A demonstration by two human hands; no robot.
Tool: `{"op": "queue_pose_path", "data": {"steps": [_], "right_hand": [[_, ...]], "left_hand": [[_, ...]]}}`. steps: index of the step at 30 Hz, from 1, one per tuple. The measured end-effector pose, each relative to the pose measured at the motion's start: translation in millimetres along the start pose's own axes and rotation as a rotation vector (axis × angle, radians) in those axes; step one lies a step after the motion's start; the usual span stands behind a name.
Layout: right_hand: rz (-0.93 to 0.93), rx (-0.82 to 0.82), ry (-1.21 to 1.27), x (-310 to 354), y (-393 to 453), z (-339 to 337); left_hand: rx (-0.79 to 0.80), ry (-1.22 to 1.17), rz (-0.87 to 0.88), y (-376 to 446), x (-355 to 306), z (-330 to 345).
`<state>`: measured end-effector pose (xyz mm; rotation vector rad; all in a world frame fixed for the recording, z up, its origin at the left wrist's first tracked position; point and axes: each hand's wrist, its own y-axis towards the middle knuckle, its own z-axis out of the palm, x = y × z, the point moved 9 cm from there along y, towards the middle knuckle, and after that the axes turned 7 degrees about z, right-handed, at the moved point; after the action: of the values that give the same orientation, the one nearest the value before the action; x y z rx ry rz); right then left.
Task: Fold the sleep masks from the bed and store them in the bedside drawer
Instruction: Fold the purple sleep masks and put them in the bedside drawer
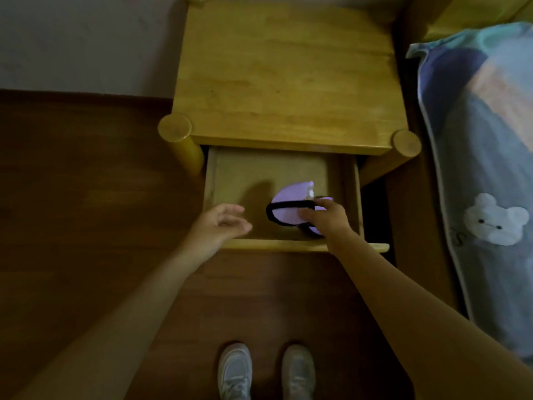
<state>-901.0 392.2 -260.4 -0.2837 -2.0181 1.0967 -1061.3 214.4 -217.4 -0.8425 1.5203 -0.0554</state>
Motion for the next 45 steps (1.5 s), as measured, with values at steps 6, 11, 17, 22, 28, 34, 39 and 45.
{"op": "queue_pose_path", "data": {"steps": [6,11,17,22,28,34,39,45], "right_hand": [[0.000,0.084,-0.437,-6.8,46.3,41.6],[0.010,0.100,-0.673,-11.2,68.0,57.6],[-0.041,0.004,-0.866,-15.0,78.1,55.2],[-0.214,-0.073,-1.047,2.0,66.5,63.0],[-0.347,-0.121,-1.053,31.7,34.9,46.6],[-0.420,-0.126,-0.859,97.2,-31.1,-12.0],[-0.557,-0.130,-0.629,170.0,-124.9,-94.9],[-0.817,-0.175,-0.366,260.0,-307.6,-216.1]], "left_hand": [[0.221,0.102,-0.037,27.3,25.9,24.8],[0.294,0.066,-0.076,34.6,30.2,26.2],[0.306,0.048,-0.064,34.4,32.6,27.1],[0.270,0.049,-0.085,35.9,35.1,25.0],[0.283,0.147,-0.159,30.1,25.9,26.2],[0.087,0.351,-0.051,20.6,-52.1,28.2],[0.051,0.498,0.202,-11.7,-201.6,39.5],[0.017,0.741,0.567,-113.3,-418.8,42.4]]}}
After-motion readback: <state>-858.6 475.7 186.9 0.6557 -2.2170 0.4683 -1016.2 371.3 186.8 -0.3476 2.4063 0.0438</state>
